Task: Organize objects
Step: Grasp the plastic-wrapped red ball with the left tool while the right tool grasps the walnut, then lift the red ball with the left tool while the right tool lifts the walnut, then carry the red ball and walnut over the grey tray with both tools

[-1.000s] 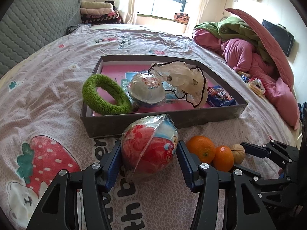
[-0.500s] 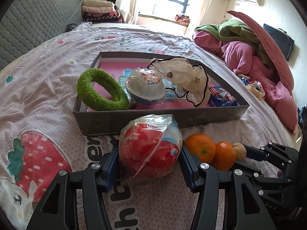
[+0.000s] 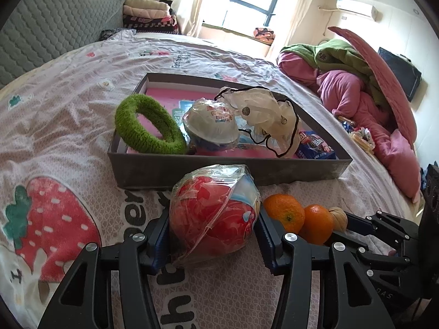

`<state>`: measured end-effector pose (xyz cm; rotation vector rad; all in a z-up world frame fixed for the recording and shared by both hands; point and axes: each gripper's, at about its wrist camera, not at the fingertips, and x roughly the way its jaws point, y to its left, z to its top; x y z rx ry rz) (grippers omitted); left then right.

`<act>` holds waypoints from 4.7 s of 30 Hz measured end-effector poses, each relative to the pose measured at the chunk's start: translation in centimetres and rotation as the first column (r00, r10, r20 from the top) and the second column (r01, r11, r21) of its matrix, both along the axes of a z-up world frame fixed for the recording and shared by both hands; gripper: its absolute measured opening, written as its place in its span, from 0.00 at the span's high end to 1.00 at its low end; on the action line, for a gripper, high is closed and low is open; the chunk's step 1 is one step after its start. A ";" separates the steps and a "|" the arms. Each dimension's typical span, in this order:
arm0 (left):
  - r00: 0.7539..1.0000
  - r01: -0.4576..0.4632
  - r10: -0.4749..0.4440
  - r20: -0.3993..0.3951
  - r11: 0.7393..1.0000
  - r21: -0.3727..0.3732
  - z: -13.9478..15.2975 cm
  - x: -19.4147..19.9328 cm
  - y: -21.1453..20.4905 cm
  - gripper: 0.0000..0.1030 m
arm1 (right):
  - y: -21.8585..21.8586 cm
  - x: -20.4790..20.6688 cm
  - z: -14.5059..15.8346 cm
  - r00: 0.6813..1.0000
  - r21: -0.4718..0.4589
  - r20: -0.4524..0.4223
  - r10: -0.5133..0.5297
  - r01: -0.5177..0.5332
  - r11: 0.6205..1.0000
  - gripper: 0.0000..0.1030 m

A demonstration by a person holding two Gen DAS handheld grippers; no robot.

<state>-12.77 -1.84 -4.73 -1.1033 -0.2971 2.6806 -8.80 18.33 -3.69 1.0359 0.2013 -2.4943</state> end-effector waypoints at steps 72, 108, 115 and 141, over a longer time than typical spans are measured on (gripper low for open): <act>0.989 0.007 -0.023 -0.147 0.994 -0.108 6.8 6.0 4.6 0.46 | 3.1 2.2 5.5 0.989 -0.214 -0.143 -0.024 -0.007 0.977 0.67; 0.977 -0.019 0.000 -0.216 0.996 -0.087 9.1 3.7 5.5 0.46 | 5.5 0.4 7.5 0.983 -0.276 -0.153 -0.101 0.056 0.959 0.67; 0.978 -0.026 0.007 -0.209 0.996 -0.087 9.0 3.0 5.4 0.46 | 5.3 -0.2 7.8 0.979 -0.248 -0.175 -0.107 0.061 0.967 0.67; 0.975 -0.026 0.008 -0.223 0.996 -0.080 9.6 0.8 5.8 0.46 | 5.6 -1.2 9.0 0.971 -0.230 -0.215 -0.105 0.054 0.972 0.67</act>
